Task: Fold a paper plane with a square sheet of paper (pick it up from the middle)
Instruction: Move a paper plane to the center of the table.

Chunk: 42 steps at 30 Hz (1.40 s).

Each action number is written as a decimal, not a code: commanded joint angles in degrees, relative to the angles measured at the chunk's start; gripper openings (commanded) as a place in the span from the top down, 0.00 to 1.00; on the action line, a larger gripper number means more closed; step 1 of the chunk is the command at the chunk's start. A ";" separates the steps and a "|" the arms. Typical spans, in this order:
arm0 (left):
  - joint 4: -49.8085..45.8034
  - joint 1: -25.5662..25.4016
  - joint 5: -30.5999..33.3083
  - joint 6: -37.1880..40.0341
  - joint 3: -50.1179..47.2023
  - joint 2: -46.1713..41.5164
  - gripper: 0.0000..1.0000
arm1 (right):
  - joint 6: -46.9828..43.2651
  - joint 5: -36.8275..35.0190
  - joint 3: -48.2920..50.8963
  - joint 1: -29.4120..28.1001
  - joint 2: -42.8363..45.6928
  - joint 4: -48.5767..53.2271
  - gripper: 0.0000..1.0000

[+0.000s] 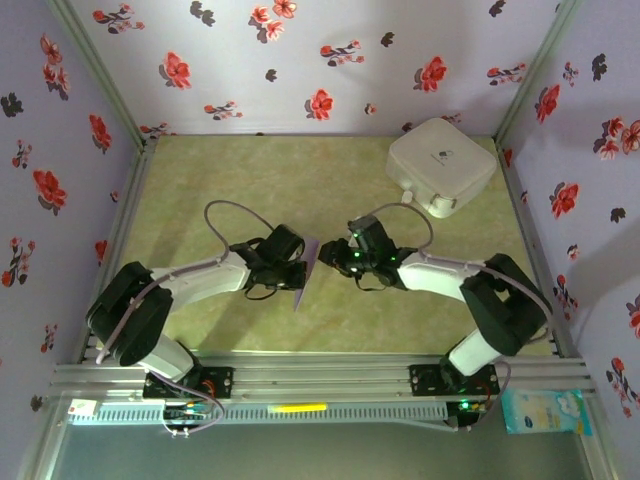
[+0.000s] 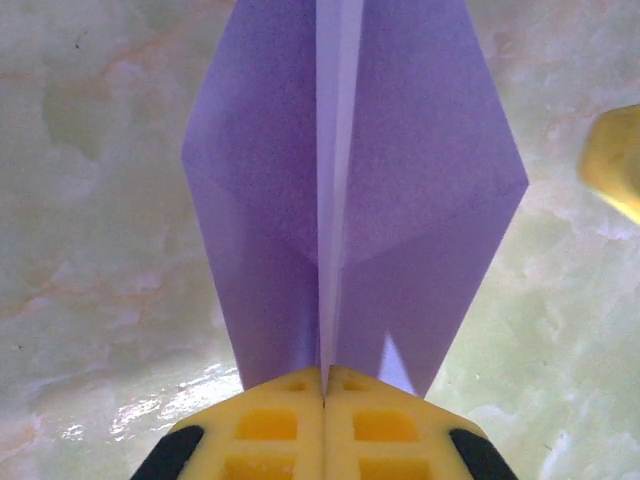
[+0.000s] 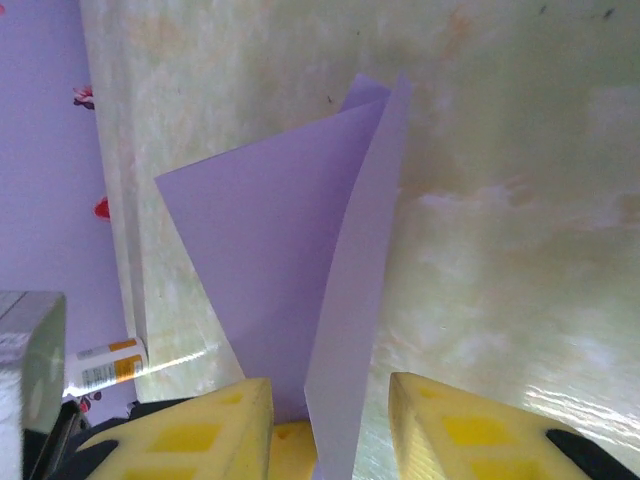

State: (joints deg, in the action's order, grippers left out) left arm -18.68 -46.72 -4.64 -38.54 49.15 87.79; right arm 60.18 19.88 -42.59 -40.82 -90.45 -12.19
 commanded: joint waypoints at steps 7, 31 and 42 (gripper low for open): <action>-1.58 -0.62 1.66 1.12 1.32 1.27 1.00 | 1.58 2.29 -5.83 -2.07 -7.53 1.41 0.65; -1.41 -0.94 -0.27 1.45 1.84 5.09 0.87 | -0.55 -1.57 -3.56 -2.07 -8.69 7.48 0.88; -1.28 -1.19 -1.42 1.94 2.35 6.82 0.86 | -0.46 -1.67 -3.60 -2.07 -8.92 7.69 0.88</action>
State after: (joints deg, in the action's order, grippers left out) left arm -18.85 -47.35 -5.43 -38.13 49.93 93.32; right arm 60.05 19.25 -46.76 -42.54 -98.39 -5.23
